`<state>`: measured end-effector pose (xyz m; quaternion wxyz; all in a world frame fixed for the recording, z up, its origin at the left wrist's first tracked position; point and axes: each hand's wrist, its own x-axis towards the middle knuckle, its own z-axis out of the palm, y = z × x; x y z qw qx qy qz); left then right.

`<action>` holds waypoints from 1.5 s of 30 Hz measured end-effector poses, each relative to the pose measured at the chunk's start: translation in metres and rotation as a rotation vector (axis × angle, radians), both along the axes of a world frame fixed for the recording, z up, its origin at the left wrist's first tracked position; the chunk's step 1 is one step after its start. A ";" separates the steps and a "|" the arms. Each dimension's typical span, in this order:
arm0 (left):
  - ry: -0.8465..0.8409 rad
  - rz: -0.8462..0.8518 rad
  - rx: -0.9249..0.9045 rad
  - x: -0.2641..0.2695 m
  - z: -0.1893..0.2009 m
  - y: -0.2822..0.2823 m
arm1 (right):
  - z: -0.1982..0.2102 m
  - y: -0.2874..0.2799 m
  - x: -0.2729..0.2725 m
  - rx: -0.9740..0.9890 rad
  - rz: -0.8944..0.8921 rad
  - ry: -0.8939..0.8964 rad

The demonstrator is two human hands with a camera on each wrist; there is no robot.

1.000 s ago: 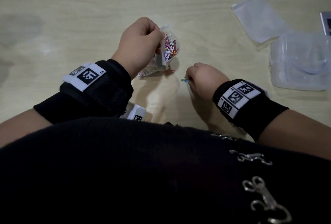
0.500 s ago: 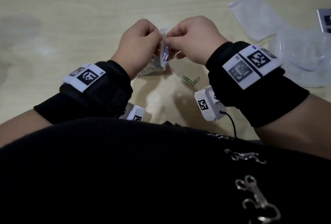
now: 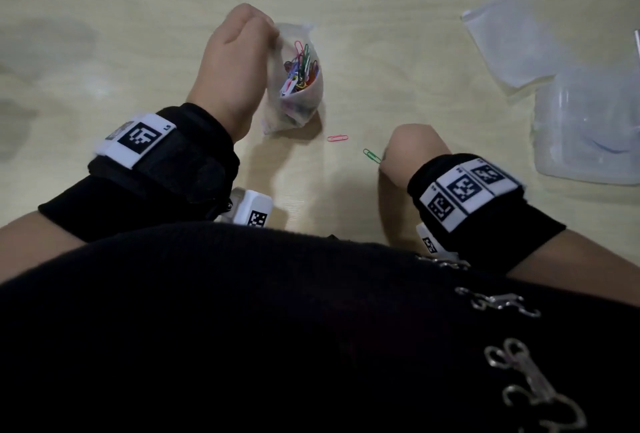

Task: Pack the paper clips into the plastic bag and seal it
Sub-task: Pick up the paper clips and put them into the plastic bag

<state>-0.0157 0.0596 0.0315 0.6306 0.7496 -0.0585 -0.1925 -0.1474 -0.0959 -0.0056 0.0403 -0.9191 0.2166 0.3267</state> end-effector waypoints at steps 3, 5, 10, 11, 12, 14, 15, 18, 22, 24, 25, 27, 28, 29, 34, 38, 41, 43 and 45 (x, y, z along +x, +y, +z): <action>-0.021 0.063 0.057 0.005 -0.003 0.004 | -0.002 0.009 0.005 0.035 -0.009 -0.120; -0.005 0.107 0.104 0.007 -0.005 0.005 | -0.005 0.012 0.009 0.067 -0.011 -0.195; 0.009 0.154 0.074 0.011 -0.007 0.005 | -0.021 0.011 0.019 0.219 -0.059 -0.332; 0.009 0.154 0.072 0.011 -0.008 0.005 | -0.023 0.013 0.020 0.243 -0.061 -0.356; 0.009 0.151 0.076 0.012 -0.007 0.006 | -0.024 0.015 0.020 0.253 -0.035 -0.379; 0.015 0.149 0.099 0.012 -0.007 0.006 | -0.028 0.021 0.019 0.236 0.112 -0.409; 0.020 0.152 0.109 0.012 -0.006 0.006 | -0.030 0.024 0.018 0.209 0.203 -0.414; 0.018 0.151 0.118 0.013 -0.007 0.006 | -0.031 0.029 0.014 0.130 0.333 -0.376; 0.024 0.118 0.138 0.012 -0.011 0.009 | -0.026 0.024 0.006 0.116 0.362 -0.344; 0.027 0.107 0.117 0.009 -0.012 0.008 | -0.027 0.021 0.003 0.119 0.339 -0.350; 0.029 0.103 0.112 0.008 -0.013 0.008 | -0.027 0.019 0.001 0.135 0.299 -0.362; 0.034 0.093 0.108 0.004 -0.014 0.008 | -0.030 0.015 -0.002 0.174 0.206 -0.397; 0.037 0.087 0.104 0.003 -0.014 0.007 | -0.031 0.013 -0.003 0.193 0.158 -0.400; 0.041 0.081 0.102 0.001 -0.014 0.007 | -0.032 0.010 -0.004 0.212 0.110 -0.397; 0.039 0.064 0.093 -0.006 -0.015 0.006 | -0.036 0.003 -0.010 0.239 -0.025 -0.378; 0.042 0.064 0.102 -0.013 -0.016 0.007 | -0.035 0.006 -0.016 0.191 -0.024 -0.350; 0.045 0.074 0.093 -0.019 -0.018 0.007 | -0.035 0.013 -0.025 0.092 0.093 -0.346; 0.045 0.067 0.088 -0.022 -0.020 0.006 | -0.036 0.016 -0.032 0.056 0.151 -0.371; 0.046 0.056 0.096 -0.025 -0.021 0.006 | -0.039 0.014 -0.035 0.071 0.145 -0.415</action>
